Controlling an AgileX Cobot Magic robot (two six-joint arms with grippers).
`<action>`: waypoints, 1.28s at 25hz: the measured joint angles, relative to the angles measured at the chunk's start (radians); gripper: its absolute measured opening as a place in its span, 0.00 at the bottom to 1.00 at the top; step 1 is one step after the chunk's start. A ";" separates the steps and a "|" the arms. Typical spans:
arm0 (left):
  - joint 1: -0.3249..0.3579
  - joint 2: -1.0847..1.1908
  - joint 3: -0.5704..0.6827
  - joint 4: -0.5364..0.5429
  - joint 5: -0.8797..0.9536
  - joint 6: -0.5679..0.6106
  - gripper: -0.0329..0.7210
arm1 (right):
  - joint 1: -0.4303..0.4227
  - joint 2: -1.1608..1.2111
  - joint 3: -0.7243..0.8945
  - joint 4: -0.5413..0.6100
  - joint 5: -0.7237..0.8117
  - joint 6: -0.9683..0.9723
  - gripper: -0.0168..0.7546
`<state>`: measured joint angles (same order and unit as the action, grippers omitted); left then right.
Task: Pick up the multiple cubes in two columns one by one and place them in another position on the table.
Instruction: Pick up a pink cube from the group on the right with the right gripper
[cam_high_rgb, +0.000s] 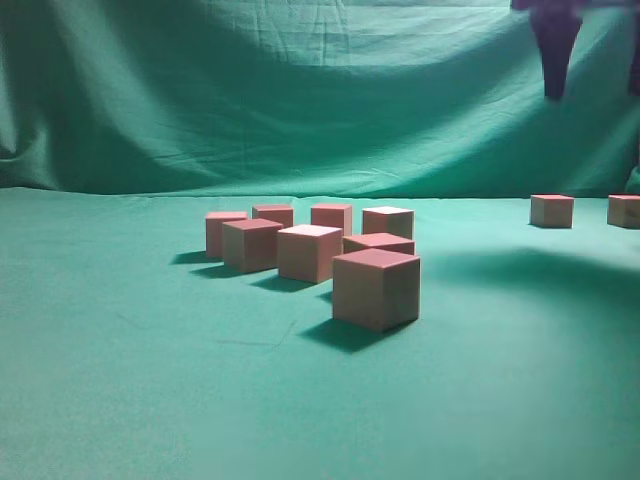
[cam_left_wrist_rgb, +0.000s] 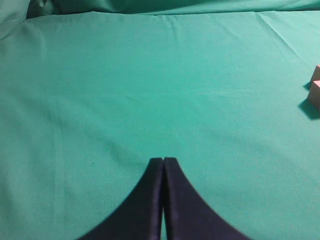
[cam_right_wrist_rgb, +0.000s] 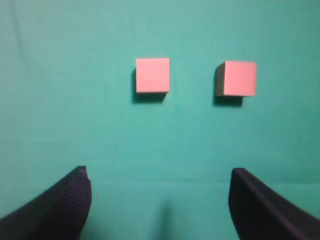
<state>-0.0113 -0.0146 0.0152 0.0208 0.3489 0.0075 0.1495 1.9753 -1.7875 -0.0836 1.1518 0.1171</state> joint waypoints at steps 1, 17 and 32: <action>0.000 0.000 0.000 0.000 0.000 0.000 0.04 | -0.003 0.041 -0.033 0.001 0.000 -0.008 0.74; 0.000 0.000 0.000 0.000 0.000 0.000 0.04 | -0.003 0.372 -0.246 0.026 -0.052 -0.054 0.74; 0.000 0.000 0.000 0.000 0.000 0.000 0.04 | -0.003 0.402 -0.254 0.066 -0.083 -0.079 0.35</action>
<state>-0.0113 -0.0146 0.0152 0.0208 0.3489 0.0075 0.1460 2.3769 -2.0414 -0.0180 1.0687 0.0383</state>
